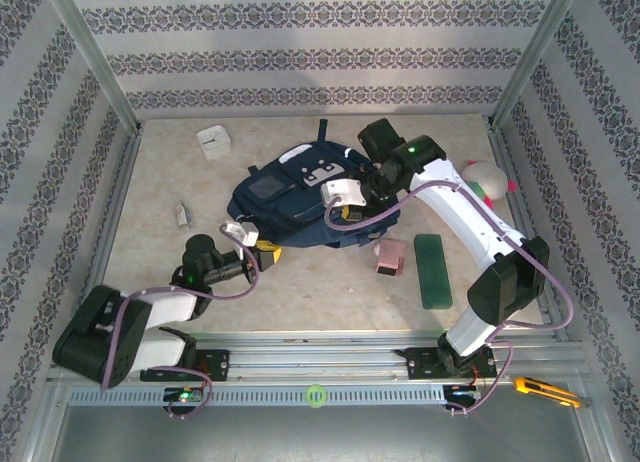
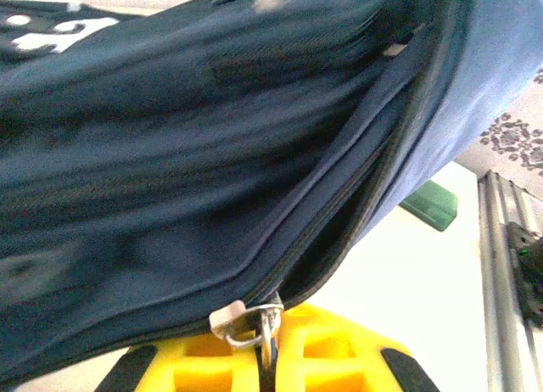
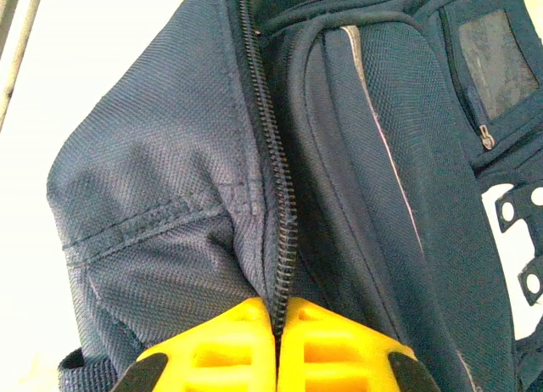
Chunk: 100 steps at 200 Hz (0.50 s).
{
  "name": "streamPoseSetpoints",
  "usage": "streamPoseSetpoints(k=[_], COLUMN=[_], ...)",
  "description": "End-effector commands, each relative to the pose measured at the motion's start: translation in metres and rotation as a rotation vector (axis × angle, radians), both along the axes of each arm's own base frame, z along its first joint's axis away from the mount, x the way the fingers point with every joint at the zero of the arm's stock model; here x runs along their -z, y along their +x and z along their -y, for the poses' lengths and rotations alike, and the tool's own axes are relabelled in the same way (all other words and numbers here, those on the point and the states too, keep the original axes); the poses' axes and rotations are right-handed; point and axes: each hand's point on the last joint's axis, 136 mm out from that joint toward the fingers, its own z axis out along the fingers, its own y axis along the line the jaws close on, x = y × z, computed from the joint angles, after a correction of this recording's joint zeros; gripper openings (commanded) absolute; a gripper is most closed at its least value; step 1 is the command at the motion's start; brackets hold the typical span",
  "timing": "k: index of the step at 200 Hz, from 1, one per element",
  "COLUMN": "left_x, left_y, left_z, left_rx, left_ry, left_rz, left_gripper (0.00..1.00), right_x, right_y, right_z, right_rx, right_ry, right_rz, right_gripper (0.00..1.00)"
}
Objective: Pack the student bag
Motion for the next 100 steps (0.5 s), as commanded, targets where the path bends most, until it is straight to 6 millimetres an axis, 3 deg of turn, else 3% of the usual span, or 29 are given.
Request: streamPoseSetpoints(k=[1, 23, 70, 100], left_x=[-0.014, -0.026, -0.034, -0.051], left_y=[-0.021, -0.031, -0.040, -0.040], left_z=[0.020, 0.030, 0.060, 0.080], left_rx=[0.115, 0.144, 0.205, 0.255], left_ry=[0.045, 0.038, 0.056, 0.023], left_rz=[0.018, 0.010, -0.012, -0.005], left_gripper=[0.02, 0.04, 0.07, 0.12], right_x=[-0.018, -0.008, 0.011, 0.024], right_y=[0.017, 0.019, 0.002, -0.006], right_z=[-0.034, -0.051, -0.087, -0.092], right_rx=[0.027, 0.049, 0.033, 0.032], right_ry=[0.143, 0.173, 0.222, 0.223], right_rz=[0.121, 0.131, 0.109, 0.101], right_gripper=[0.00, 0.00, 0.00, 0.00])
